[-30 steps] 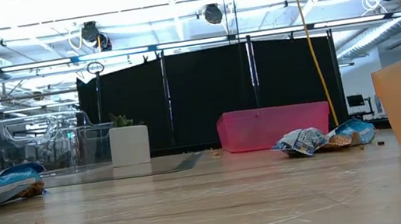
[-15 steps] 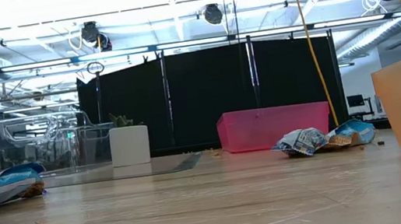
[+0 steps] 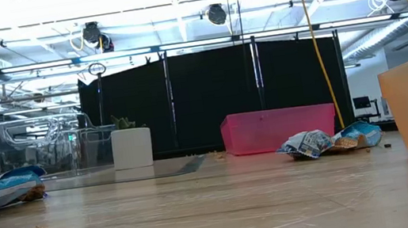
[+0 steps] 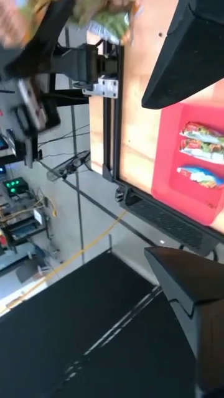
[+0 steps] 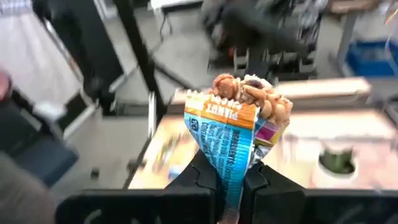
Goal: Pick and place Granola Bars by type
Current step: Put the orange granola bar into the orange bin
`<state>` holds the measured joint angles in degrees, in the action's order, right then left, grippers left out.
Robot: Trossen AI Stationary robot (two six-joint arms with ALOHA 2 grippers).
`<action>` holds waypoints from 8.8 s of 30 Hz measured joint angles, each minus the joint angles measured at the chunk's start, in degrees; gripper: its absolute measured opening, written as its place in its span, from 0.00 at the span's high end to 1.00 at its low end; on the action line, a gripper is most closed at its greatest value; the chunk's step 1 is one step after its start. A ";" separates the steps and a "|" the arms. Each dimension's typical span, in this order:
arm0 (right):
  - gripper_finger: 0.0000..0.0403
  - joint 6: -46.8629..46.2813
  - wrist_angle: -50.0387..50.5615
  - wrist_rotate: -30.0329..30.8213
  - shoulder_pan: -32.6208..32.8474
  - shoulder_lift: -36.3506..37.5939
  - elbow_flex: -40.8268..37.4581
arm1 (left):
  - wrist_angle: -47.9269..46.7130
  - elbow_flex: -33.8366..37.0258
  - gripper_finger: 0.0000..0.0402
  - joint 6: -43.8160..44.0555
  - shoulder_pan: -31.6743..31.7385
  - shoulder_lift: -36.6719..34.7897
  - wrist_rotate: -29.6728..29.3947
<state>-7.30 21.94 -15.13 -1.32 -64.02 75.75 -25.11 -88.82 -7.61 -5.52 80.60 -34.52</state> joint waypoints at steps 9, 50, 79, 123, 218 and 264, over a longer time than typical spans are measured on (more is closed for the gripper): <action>0.99 0.49 13.53 0.34 6.80 0.69 0.00 | -1.42 0.00 0.03 5.92 2.45 -0.08 6.60; 1.00 -44.33 19.27 8.18 42.72 -0.07 -27.98 | -6.91 0.09 0.03 13.72 3.63 0.44 8.96; 0.87 -42.61 14.60 5.84 42.64 -15.20 -30.71 | -33.76 0.00 0.03 43.27 -1.18 0.42 15.59; 0.64 -26.07 -20.14 0.03 26.79 3.32 -30.62 | -65.05 0.61 0.03 143.10 -33.74 9.46 32.60; 0.64 -23.49 -39.63 -4.67 22.31 14.96 -30.62 | -40.83 20.59 0.03 162.93 -44.42 29.79 56.96; 0.64 -21.44 -39.68 -4.58 22.31 14.96 -30.64 | -38.02 20.72 0.99 158.98 -43.75 30.02 53.48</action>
<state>-28.73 -17.74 -19.70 20.99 -49.06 45.10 -63.12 -68.10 151.37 -49.27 110.61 18.96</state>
